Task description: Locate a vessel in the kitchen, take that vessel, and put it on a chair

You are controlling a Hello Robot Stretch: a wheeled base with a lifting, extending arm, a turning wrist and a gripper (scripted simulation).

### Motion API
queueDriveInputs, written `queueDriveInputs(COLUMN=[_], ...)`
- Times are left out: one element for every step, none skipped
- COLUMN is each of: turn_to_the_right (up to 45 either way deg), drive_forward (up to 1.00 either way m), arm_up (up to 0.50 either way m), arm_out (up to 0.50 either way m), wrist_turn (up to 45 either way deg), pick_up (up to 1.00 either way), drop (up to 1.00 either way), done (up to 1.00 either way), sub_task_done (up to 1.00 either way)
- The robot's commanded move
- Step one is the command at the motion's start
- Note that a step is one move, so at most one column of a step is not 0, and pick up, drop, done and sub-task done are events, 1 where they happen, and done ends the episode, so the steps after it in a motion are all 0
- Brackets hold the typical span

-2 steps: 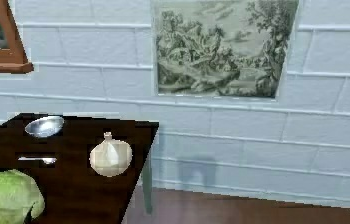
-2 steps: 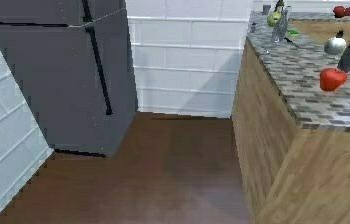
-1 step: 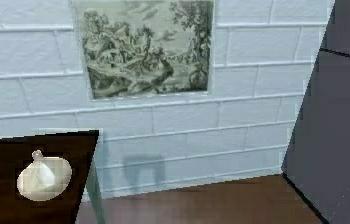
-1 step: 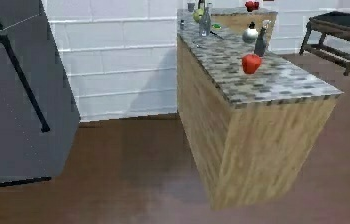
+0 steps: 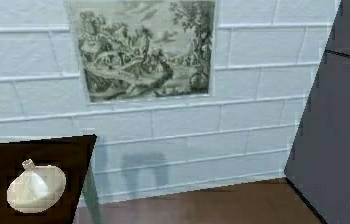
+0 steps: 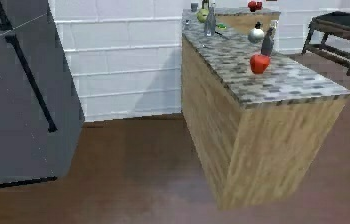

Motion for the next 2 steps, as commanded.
queueDriveInputs(turn_to_the_right=[-45.0, -45.0], drive_forward=[0.0, 0.0], arm_up=[0.0, 0.0], arm_out=[0.0, 0.0], wrist_turn=[0.0, 0.0], pick_up=[0.0, 0.0], drop=[0.0, 0.0], done=[0.0, 0.0], sub_task_done=[0.0, 0.0])
